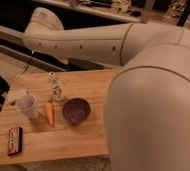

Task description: Move the arm in a circular motion

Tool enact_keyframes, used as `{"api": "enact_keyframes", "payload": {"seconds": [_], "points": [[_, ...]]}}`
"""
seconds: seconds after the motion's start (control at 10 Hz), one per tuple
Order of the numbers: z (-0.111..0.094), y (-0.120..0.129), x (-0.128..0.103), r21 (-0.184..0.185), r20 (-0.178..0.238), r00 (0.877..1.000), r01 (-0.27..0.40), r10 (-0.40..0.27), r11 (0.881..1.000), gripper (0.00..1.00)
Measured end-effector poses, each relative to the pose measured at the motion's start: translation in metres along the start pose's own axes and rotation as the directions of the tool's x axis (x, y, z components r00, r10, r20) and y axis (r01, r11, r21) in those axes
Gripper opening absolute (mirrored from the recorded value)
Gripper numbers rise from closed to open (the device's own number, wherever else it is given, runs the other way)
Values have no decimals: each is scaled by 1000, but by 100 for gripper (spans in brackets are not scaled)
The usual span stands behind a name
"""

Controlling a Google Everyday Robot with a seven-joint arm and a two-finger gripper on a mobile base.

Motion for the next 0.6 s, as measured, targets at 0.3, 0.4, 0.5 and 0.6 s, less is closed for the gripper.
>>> {"api": "enact_keyframes", "payload": {"seconds": [0.3,0.4,0.5,0.6], "points": [[-8,18,-3,-20,22,1000,23,-22,1000,65],[-8,16,-3,-16,20,1000,21,-21,1000,65],[-8,18,-3,-18,21,1000,23,-23,1000,65],[-8,20,-3,-22,23,999,25,-24,999,65]]}}
